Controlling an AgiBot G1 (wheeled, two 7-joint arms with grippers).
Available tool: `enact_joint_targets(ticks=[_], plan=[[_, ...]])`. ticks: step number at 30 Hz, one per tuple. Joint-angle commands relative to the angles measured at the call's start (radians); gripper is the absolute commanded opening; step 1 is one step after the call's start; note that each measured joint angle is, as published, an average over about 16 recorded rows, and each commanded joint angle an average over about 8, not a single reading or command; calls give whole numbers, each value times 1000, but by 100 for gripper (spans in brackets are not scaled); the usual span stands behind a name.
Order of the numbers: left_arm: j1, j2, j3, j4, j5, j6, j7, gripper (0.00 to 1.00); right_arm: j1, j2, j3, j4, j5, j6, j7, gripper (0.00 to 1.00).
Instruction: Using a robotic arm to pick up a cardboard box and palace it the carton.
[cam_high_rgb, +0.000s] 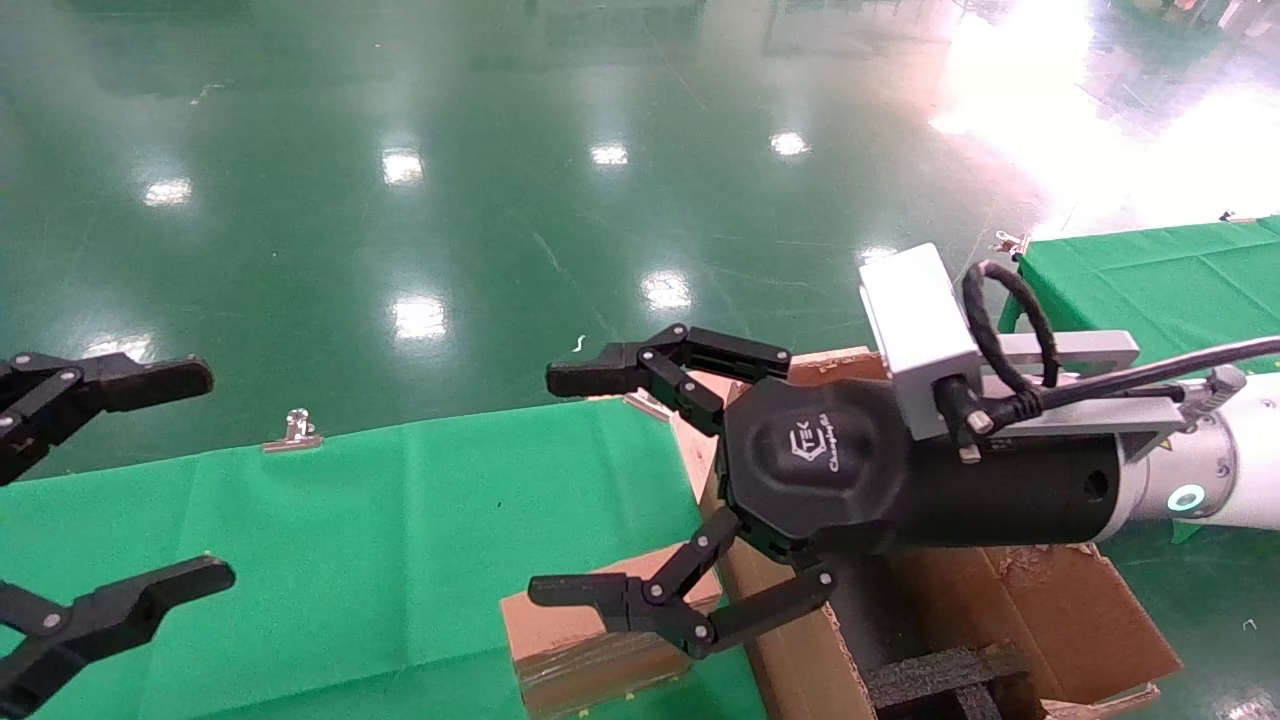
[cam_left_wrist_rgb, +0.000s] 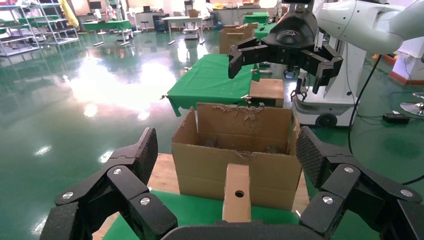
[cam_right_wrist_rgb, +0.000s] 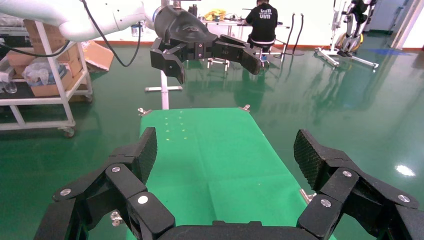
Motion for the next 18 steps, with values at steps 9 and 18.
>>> enact_joint_targets(ticks=[9,18], plan=[[0,0,0,0,0,0,0,100,0,0,0,0,0,0,0,100],[0,0,0,0,0,0,0,79,0,0,0,0,0,0,0,100]])
